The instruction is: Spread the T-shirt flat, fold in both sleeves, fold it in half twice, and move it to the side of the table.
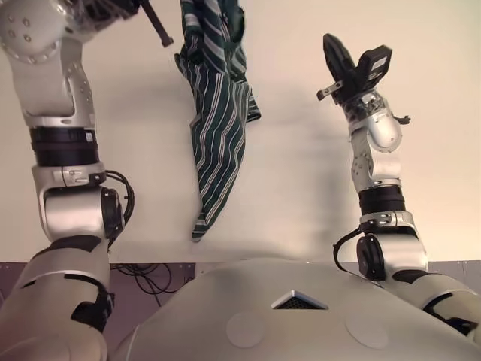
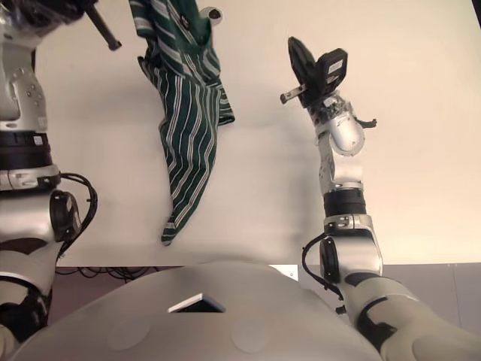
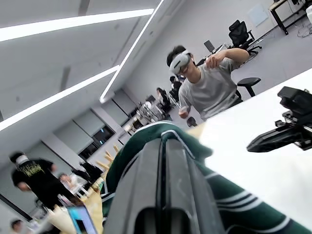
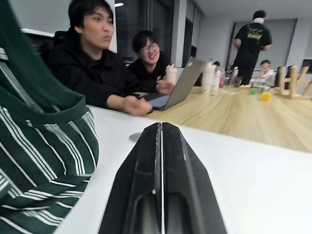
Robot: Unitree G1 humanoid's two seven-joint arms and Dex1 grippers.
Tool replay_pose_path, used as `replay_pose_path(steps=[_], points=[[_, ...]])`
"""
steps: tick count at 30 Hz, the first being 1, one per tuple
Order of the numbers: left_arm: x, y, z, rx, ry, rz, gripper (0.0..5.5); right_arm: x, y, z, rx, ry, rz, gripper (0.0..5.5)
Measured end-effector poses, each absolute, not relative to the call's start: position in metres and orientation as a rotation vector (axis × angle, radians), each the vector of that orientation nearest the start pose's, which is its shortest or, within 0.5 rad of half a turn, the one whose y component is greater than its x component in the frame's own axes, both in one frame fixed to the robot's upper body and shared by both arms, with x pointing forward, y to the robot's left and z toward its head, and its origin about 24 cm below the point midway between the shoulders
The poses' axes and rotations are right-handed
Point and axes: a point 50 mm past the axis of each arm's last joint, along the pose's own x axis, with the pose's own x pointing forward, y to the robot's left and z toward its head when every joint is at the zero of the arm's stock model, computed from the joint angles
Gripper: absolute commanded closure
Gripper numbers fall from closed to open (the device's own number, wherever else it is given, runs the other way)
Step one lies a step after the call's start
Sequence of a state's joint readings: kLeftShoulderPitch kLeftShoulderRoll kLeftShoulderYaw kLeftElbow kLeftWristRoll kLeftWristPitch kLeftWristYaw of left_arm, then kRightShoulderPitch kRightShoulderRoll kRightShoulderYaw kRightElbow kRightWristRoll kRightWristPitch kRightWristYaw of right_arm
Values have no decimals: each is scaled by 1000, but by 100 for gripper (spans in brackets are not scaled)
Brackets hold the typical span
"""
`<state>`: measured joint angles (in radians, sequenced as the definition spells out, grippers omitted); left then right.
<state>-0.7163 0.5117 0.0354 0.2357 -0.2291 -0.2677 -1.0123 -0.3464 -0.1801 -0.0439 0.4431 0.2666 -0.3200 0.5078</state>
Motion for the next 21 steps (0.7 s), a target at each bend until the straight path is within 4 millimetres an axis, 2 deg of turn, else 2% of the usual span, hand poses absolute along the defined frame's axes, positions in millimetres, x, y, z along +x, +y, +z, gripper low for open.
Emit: replay_pose_path(steps=[3,6,7,10,13,17,18,21], points=[[324,165,250,669,-628,-992,549,326,-169,95,-28,-298,496,550],[312,167,252,688,-638,-1041,549,331,-170,99,-124,-271,589,550],[307,167,247,691,-634,-1059,550,331,-174,102,-150,-265,613,531],[288,176,216,708,-536,-1098,550,332,-174,113,-244,-259,764,474],[278,176,208,723,-511,-1113,550,325,-174,112,-242,-235,902,427],[277,172,204,714,-490,-1132,550,306,-192,109,-227,-186,1034,367],[277,172,203,712,-486,-1137,550,295,-191,102,-242,-151,1101,354],[276,171,203,710,-488,-1135,550,281,-185,80,-304,-47,1190,335]])
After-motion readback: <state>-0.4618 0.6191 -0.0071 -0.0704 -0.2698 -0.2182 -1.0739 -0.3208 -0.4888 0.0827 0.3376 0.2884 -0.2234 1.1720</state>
